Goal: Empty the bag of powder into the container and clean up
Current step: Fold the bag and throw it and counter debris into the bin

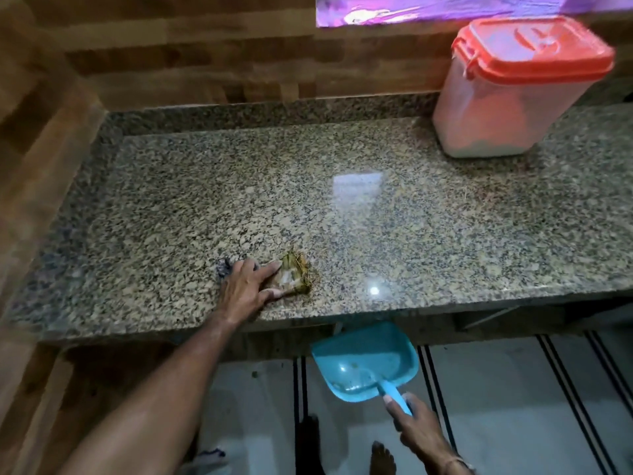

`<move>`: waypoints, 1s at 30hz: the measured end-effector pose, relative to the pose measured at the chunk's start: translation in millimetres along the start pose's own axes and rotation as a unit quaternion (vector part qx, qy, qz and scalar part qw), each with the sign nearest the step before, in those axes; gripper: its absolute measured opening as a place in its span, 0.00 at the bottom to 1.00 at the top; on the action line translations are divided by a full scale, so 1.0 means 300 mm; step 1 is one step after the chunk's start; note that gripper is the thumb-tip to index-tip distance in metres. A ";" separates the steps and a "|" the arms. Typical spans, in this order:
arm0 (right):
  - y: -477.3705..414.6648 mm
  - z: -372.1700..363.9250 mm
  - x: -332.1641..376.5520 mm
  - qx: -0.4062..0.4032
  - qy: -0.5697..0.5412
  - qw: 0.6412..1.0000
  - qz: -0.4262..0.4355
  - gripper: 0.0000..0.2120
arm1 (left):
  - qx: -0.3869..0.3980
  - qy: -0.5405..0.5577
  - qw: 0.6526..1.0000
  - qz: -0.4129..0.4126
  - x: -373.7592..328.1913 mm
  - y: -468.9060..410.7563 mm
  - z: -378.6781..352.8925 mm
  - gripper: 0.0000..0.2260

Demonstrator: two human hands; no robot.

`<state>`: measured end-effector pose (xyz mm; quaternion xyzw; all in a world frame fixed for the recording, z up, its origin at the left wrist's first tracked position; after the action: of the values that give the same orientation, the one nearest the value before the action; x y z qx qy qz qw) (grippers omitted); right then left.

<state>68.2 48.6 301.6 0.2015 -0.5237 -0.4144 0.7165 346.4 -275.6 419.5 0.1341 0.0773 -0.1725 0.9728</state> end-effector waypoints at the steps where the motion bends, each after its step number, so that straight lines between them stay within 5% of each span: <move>1: 0.000 -0.016 -0.003 -0.008 -0.004 1.000 -0.009 0.21 | 0.005 0.007 1.000 -0.025 0.011 -0.013 0.000 0.32; 4: 0.013 -0.044 -0.001 -0.034 -0.021 0.999 -0.022 0.21 | 0.015 0.035 0.996 -0.081 0.026 -0.037 -0.007 0.34; 8: 0.033 -0.088 0.014 -0.027 -0.068 0.997 -0.029 0.16 | -0.025 0.032 0.992 -0.120 0.007 -0.068 -0.009 0.21; 14: 0.063 -0.082 0.057 -0.022 -0.125 0.992 0.008 0.13 | -0.082 0.165 0.978 0.097 -0.063 -0.117 -0.018 0.22; 30: -0.061 0.053 0.003 -0.007 -0.204 0.979 -0.015 0.01 | -0.044 0.064 0.995 -0.069 -0.599 -0.095 -0.133 0.22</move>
<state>46.8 39.7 294.8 0.1152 -0.6528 -0.4610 0.5899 165.3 -233.2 410.0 0.0958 0.1560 -0.2269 0.9566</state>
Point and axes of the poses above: each hand's wrist, its own y-axis away from the middle knuckle, its own z-axis out of the back of the hand, x = y × z, the point moved 8 cm from there along -y, towards the middle knuckle
